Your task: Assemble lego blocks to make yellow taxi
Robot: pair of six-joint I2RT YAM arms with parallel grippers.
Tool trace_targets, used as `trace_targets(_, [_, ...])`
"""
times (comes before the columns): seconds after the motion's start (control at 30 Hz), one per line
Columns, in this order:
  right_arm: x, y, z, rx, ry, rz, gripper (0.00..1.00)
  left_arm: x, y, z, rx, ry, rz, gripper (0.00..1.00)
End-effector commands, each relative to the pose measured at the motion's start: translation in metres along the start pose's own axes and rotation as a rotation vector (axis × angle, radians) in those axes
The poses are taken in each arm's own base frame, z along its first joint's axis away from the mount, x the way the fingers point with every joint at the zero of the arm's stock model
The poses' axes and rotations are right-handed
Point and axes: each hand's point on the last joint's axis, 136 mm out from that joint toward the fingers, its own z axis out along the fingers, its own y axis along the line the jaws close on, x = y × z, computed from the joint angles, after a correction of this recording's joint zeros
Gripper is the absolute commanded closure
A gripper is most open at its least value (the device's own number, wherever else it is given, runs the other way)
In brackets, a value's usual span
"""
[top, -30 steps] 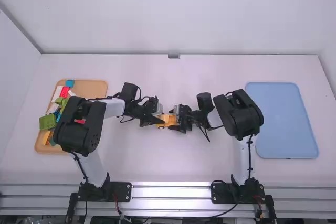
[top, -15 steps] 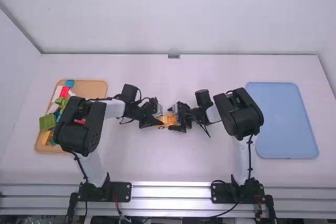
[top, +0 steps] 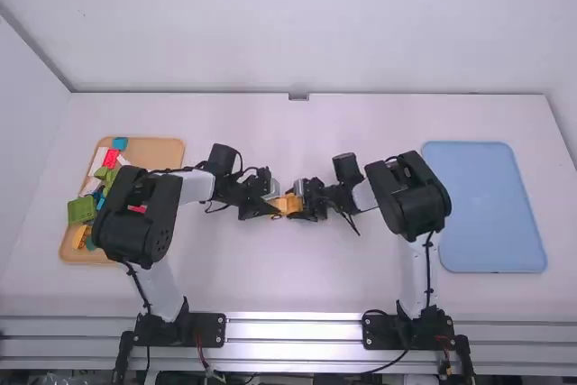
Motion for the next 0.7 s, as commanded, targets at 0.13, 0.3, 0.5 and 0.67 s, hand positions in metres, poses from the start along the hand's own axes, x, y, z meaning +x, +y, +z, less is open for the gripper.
trace_targets(0.13, [0.016, -0.021, -0.011, 0.084, 0.051, 0.144, 0.45, -0.021, 0.02, -0.006, -0.046, -0.039, 0.017, 0.98])
trace_targets(0.3, [0.017, -0.016, -0.009, 0.076, 0.054, 0.143, 0.45, -0.023, 0.021, -0.005, -0.051, -0.043, 0.034, 0.98])
trace_targets(0.5, [0.015, -0.013, -0.005, 0.066, 0.051, 0.135, 0.45, -0.016, 0.022, -0.003, -0.072, -0.016, 0.038, 0.98])
trace_targets(0.67, [0.016, -0.011, -0.005, 0.062, 0.055, 0.145, 0.45, -0.009, 0.021, -0.003, -0.077, 0.011, 0.026, 0.98])
